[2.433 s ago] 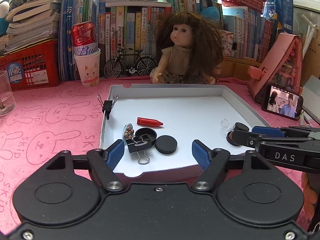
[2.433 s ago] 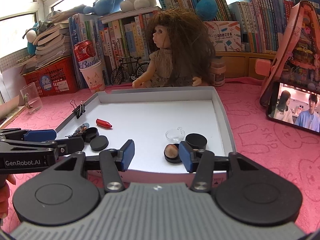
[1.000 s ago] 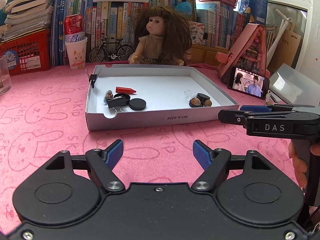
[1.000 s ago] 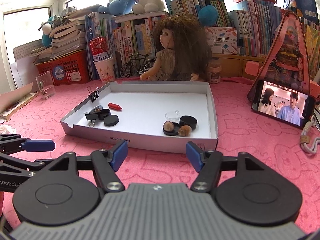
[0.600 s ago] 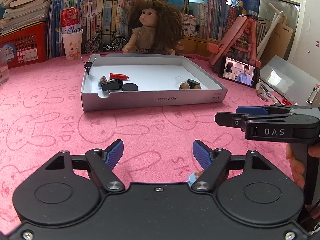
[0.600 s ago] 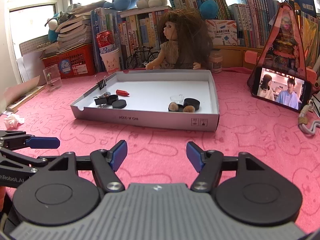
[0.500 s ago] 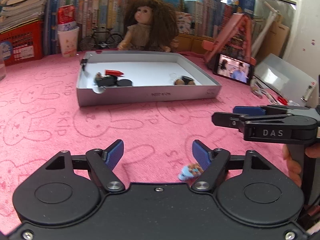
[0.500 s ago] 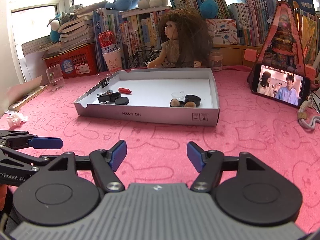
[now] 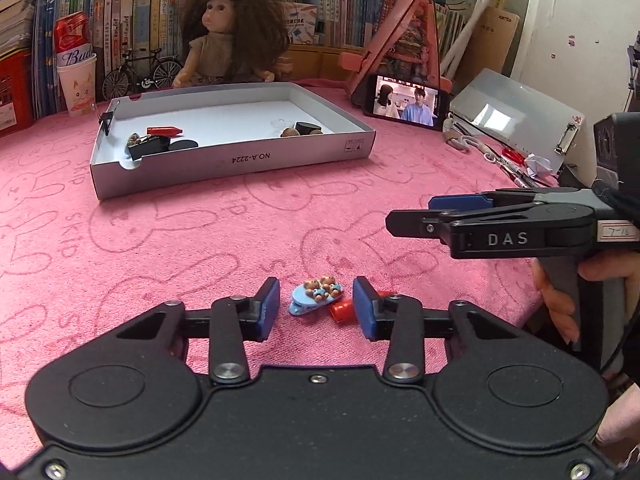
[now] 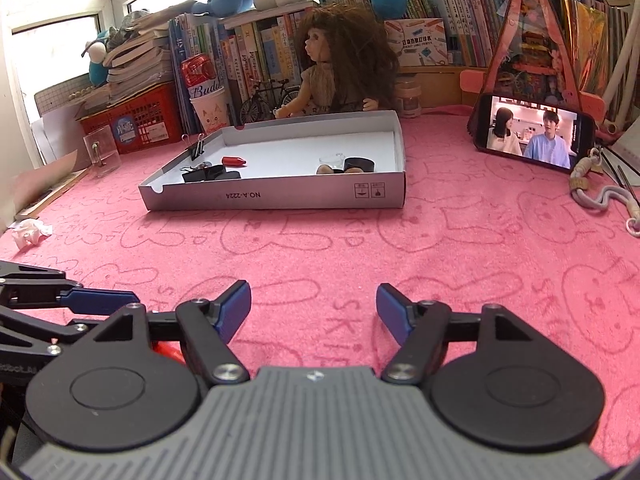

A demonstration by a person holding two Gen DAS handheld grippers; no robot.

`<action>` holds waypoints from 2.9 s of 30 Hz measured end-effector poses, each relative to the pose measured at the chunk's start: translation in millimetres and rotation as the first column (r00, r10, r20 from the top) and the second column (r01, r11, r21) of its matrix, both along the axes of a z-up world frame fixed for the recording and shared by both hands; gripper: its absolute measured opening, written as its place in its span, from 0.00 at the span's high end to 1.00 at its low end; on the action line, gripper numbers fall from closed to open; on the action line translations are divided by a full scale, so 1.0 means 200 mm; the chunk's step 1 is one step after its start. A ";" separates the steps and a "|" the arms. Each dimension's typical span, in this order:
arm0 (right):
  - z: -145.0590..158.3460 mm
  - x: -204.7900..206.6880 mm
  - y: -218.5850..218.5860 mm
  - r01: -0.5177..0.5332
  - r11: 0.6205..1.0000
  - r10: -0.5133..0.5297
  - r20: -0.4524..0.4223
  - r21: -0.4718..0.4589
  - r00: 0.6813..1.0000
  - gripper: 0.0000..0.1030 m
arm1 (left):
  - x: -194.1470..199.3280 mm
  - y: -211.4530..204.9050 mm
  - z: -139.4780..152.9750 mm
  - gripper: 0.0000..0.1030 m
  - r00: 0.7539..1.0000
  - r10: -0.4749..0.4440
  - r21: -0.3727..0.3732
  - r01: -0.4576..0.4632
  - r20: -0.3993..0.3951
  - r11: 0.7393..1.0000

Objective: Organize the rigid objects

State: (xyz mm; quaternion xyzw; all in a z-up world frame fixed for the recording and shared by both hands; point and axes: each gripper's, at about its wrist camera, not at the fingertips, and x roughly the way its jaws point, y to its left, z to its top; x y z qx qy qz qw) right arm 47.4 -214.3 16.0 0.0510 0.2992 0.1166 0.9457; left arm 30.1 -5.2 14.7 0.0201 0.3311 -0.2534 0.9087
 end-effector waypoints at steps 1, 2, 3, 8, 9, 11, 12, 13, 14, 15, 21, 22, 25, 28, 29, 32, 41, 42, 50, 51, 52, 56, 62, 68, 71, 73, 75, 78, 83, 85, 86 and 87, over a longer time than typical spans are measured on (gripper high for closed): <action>0.00 -0.01 0.00 -0.004 1.000 0.004 0.002 0.002 1.000 0.22 | 0.01 0.00 0.00 0.73 1.000 0.002 0.000 -0.002 0.003 1.000; 0.00 -0.02 0.00 -0.008 1.000 0.008 0.005 0.002 1.000 0.22 | 0.01 -0.01 0.01 0.78 1.000 0.005 0.000 -0.005 0.005 1.000; 0.00 -0.03 0.00 -0.012 1.000 0.012 0.007 0.001 1.000 0.22 | 0.01 -0.01 0.01 0.78 1.000 0.012 0.004 -0.012 0.005 1.000; 0.00 -0.05 0.01 -0.050 0.999 0.050 0.010 0.013 0.999 0.22 | 0.04 0.01 0.02 0.84 0.999 0.044 0.015 -0.045 0.022 0.999; 0.00 -0.06 0.02 -0.065 0.998 0.065 0.010 0.017 0.998 0.22 | 0.04 0.02 0.02 0.85 0.998 0.055 0.020 -0.056 0.027 0.998; -0.01 -0.06 0.04 -0.106 0.994 0.105 0.005 0.026 0.994 0.21 | 0.06 0.05 0.03 0.85 0.996 0.080 0.027 -0.081 0.028 0.996; -0.01 -0.07 0.05 -0.129 0.991 0.129 0.001 0.032 0.992 0.21 | 0.06 0.07 0.03 0.85 0.995 0.095 0.029 -0.096 0.026 0.995; -0.01 -0.07 0.07 -0.150 0.988 0.150 -0.002 0.037 0.989 0.21 | 0.07 0.09 0.03 0.85 0.994 0.110 0.030 -0.111 0.025 0.993; -0.02 -0.08 0.09 -0.169 0.985 0.169 -0.001 0.034 0.986 0.20 | 0.07 0.10 0.03 0.85 0.992 0.121 0.033 -0.122 0.027 0.992; -0.02 -0.09 0.11 -0.187 0.982 0.187 0.005 0.026 0.982 0.19 | 0.08 0.12 0.03 0.85 0.991 0.130 0.038 -0.131 0.032 0.991; -0.02 -0.13 0.21 -0.272 0.962 0.272 0.027 -0.009 0.962 0.19 | 0.09 0.17 0.03 0.84 0.985 0.170 0.048 -0.171 0.033 0.984; -0.02 -0.13 0.23 -0.283 0.959 0.284 0.029 -0.025 0.958 0.19 | 0.09 0.17 0.03 0.84 0.985 0.172 0.047 -0.174 0.034 0.984; -0.03 -0.15 0.28 -0.310 0.947 0.314 0.033 -0.081 0.949 0.19 | 0.09 0.18 0.03 0.83 0.983 0.180 0.050 -0.182 0.040 0.982; -0.03 -0.16 0.30 -0.310 0.942 0.317 0.040 -0.131 0.948 0.23 | 0.10 0.18 0.04 0.81 0.980 0.193 0.057 -0.195 0.047 0.979; -0.04 -0.16 0.30 -0.305 0.942 0.313 0.040 -0.141 0.949 0.25 | 0.09 0.18 0.04 0.81 0.980 0.195 0.058 -0.197 0.048 0.979; -0.03 -0.16 0.26 -0.287 0.945 0.297 0.041 -0.160 0.954 0.29 | 0.09 0.18 0.04 0.81 0.979 0.196 0.058 -0.199 0.053 0.978; -0.03 -0.13 0.11 -0.155 0.967 0.168 0.047 -0.204 0.985 0.28 | 0.06 0.18 0.07 0.81 0.982 0.179 0.040 -0.181 0.058 0.983; -0.03 -0.12 0.10 -0.136 0.970 0.149 0.048 -0.203 0.988 0.28 | 0.05 0.17 0.07 0.81 0.983 0.172 0.040 -0.175 0.057 0.984; -0.02 -0.13 0.11 -0.129 0.974 0.142 0.055 -0.186 0.988 0.28 | 0.00 0.10 0.04 0.76 0.991 0.124 0.050 -0.127 0.055 0.991; -0.02 -0.14 0.12 -0.143 0.973 0.155 0.057 -0.183 0.986 0.28 | 0.00 0.10 0.04 0.76 0.990 0.122 0.060 -0.126 0.065 0.990; -0.02 -0.14 0.13 -0.154 0.971 0.167 0.059 -0.180 0.984 0.28 | 0.00 0.09 0.04 0.76 0.990 0.124 0.065 -0.129 0.070 0.990; -0.01 -0.16 0.16 -0.206 0.966 0.219 0.073 -0.153 0.973 0.27 | 0.01 0.11 0.04 0.75 0.987 0.144 0.069 -0.149 0.068 0.986; -0.03 -0.14 0.22 -0.209 0.964 0.220 0.054 -0.165 0.974 0.27 | 0.03 0.15 0.03 0.68 0.980 0.184 0.094 -0.191 0.078 0.977; -0.03 -0.15 0.25 -0.210 0.970 0.217 0.046 -0.125 0.975 0.27 | 0.05 0.17 0.01 0.69 0.975 0.214 0.088 -0.219 0.058 0.972; -0.03 -0.14 0.26 -0.167 0.983 0.170 0.035 -0.082 0.985 0.26 | 0.04 0.14 0.02 0.62 0.976 0.206 0.085 -0.212 0.072 0.974; -0.03 -0.15 0.27 -0.144 0.988 0.146 0.037 -0.057 0.989 0.26 | 0.04 0.11 0.01 0.60 0.974 0.206 0.100 -0.214 0.090 0.972; -0.03 -0.15 0.29 -0.120 0.992 0.121 0.040 -0.040 0.992 0.26 | 0.04 0.09 0.01 0.60 0.971 0.209 0.124 -0.223 0.114 0.967; -0.03 -0.17 0.33 -0.102 0.993 0.105 0.052 -0.055 0.993 0.26 | 0.04 0.07 0.00 0.60 0.967 0.214 0.146 -0.234 0.142 0.961; -0.05 -0.17 0.40 -0.081 0.993 0.087 0.063 -0.090 0.994 0.26 | 0.05 0.08 -0.02 0.60 0.965 0.218 0.153 -0.239 0.146 0.959; -0.05 -0.18 0.41 -0.061 0.994 0.067 0.072 -0.095 0.995 0.26 | 0.06 0.08 -0.02 0.60 0.965 0.220 0.150 -0.240 0.141 0.959; -0.06 -0.18 0.42 -0.048 0.993 0.057 0.081 -0.104 0.995 0.26 | 0.06 0.09 -0.03 0.60 0.966 0.219 0.148 -0.239 0.138 0.960; -0.06 -0.19 0.44 -0.042 0.992 0.053 0.092 -0.118 0.994 0.26 | 0.06 0.09 -0.03 0.61 0.967 0.215 0.145 -0.234 0.136 0.961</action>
